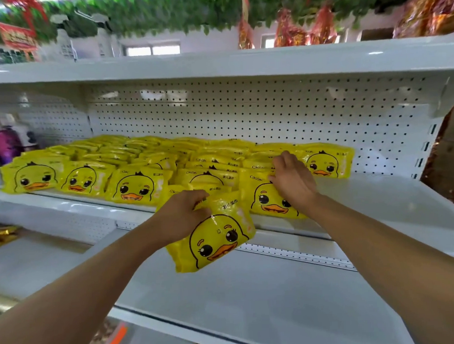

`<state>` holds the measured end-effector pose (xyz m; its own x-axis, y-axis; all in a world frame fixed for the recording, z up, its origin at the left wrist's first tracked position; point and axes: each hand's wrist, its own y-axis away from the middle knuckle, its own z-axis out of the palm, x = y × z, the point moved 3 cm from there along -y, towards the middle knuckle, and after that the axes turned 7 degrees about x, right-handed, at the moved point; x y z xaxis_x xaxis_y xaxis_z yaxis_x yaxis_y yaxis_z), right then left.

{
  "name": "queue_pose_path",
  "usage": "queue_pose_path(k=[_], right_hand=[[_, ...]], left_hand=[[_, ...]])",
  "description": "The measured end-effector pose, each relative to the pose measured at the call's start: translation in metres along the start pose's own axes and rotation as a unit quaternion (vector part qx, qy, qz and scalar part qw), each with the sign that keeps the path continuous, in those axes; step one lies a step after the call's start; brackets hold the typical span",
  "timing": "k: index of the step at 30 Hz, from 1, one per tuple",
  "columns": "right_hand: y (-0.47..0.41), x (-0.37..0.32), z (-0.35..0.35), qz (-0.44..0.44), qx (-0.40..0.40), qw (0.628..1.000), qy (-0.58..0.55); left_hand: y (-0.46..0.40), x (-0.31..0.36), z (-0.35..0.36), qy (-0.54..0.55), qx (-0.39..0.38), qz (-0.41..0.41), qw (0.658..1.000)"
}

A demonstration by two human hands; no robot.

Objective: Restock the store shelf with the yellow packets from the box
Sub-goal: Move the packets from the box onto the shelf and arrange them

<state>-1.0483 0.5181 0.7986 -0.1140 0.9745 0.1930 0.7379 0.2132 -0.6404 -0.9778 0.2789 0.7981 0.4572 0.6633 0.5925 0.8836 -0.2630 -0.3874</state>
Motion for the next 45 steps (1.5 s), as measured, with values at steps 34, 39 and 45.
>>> queue_pose_path(k=[34, 39, 45], right_hand=[[0.060, 0.065, -0.029, 0.188, 0.023, 0.967, -0.171], [0.065, 0.067, -0.028, 0.199, 0.018, 0.965, -0.170], [0.072, 0.064, -0.032, 0.208, 0.009, 0.964, -0.169]], left_hand=[[-0.103, 0.072, 0.091, -0.080, -0.074, 0.120, 0.987], [-0.099, 0.073, 0.095, -0.146, 0.034, 0.199, 0.969], [-0.089, 0.066, 0.099, -0.171, 0.101, 0.241, 0.950]])
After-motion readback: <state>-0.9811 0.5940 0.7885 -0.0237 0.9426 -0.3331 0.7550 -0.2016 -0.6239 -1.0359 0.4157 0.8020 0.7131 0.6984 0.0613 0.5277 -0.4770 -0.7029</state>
